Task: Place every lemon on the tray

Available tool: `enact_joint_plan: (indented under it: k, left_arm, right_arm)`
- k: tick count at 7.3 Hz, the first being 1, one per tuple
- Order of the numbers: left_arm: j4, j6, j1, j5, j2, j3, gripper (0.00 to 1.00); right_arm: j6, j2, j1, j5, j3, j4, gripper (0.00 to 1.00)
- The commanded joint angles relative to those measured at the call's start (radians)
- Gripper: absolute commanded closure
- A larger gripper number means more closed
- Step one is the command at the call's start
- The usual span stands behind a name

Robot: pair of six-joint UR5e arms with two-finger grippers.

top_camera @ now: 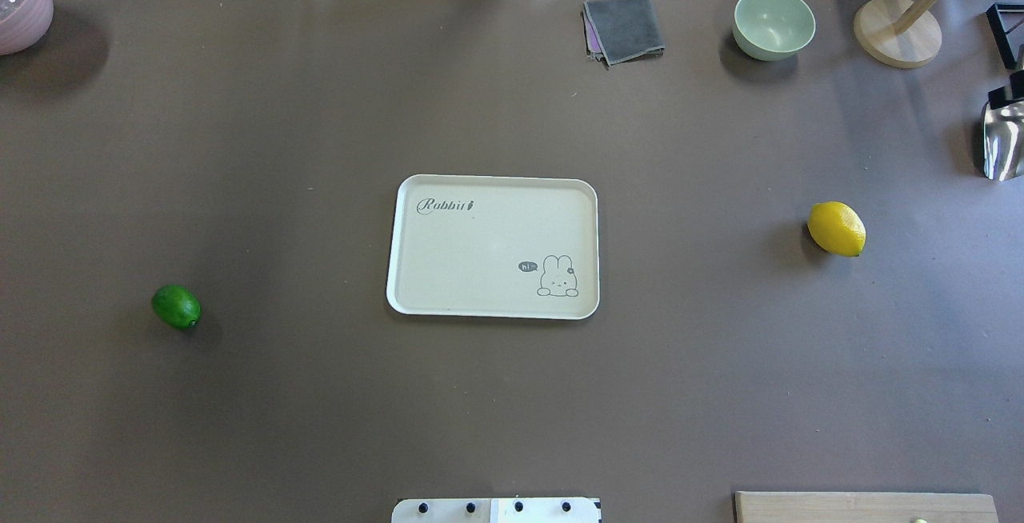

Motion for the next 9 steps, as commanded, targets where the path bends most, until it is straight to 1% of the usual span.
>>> enact_joint_plan:
  k: [1, 2, 3, 7, 9]
  left_arm:
    - [-0.041, -0.023, 0.051, 0.004, -0.001, 0.002, 0.01]
    - [-0.045, -0.023, 0.059, 0.004, 0.000, 0.002, 0.01]
    - [-0.045, -0.023, 0.062, 0.004, 0.000, 0.002, 0.01]
    - [-0.045, -0.023, 0.062, 0.004, 0.002, 0.002, 0.01]
    - [-0.045, -0.023, 0.062, 0.004, 0.003, 0.002, 0.01]
  right_arm:
    - [0.007, 0.047, -0.225, -0.116, -0.024, 0.055, 0.00]
    - [0.003, 0.061, -0.287, -0.199, -0.049, 0.057, 0.00]
    - [-0.003, 0.065, -0.311, -0.222, -0.065, 0.060, 0.00]
    - [0.003, 0.054, -0.345, -0.220, -0.102, 0.058, 0.00]
    - [0.009, 0.017, -0.385, -0.226, -0.102, 0.060, 0.00]
